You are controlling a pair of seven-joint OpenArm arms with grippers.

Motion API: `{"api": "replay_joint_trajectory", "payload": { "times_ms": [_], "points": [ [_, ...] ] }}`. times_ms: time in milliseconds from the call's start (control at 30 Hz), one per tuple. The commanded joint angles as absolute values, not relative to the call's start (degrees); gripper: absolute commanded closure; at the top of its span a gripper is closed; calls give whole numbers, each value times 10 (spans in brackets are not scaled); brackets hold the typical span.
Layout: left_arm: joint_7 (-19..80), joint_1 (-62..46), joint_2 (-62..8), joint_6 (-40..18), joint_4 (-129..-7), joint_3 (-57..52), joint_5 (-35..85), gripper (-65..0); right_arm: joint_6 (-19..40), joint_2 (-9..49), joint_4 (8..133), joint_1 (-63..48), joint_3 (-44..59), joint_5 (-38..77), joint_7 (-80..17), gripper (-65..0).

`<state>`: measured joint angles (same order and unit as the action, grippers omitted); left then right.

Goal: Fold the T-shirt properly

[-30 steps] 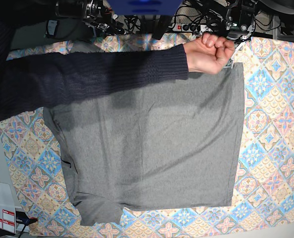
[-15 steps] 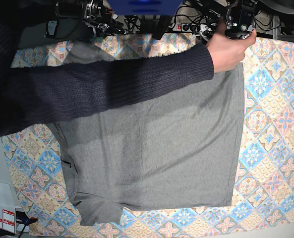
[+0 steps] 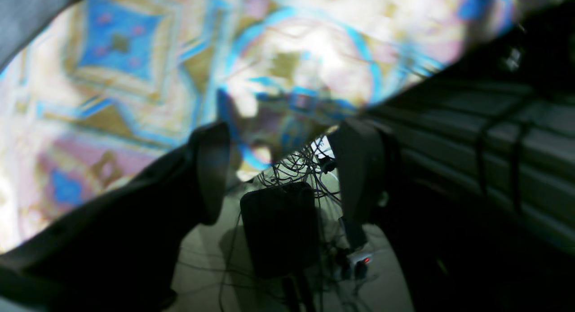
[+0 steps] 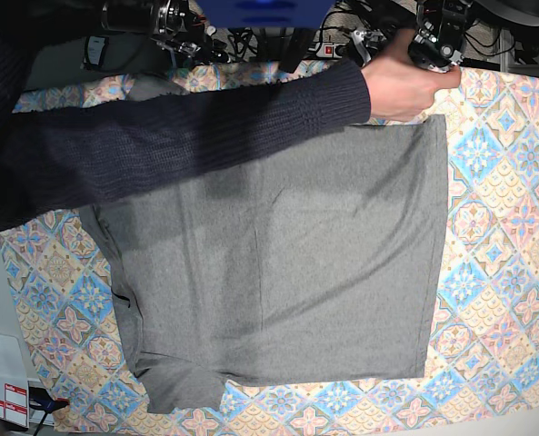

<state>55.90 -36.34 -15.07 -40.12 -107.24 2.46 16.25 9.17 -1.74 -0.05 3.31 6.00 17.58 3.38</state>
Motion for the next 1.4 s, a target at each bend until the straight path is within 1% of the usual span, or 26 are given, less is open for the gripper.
{"api": "replay_joint_trajectory", "payload": {
  "times_ms": [0, 300, 1367],
  "points": [
    [553, -366, -152, -400, -1083, 23, 165, -369, 96, -16, 0, 35, 61, 177, 38, -93],
    [553, -365, -137, -400, -1083, 22, 161, -369, 96, -16, 0, 35, 61, 177, 38, -93],
    [553, -364, -136, -400, -1083, 22, 165, -369, 96, -16, 0, 35, 61, 177, 38, -93]
  ]
}}
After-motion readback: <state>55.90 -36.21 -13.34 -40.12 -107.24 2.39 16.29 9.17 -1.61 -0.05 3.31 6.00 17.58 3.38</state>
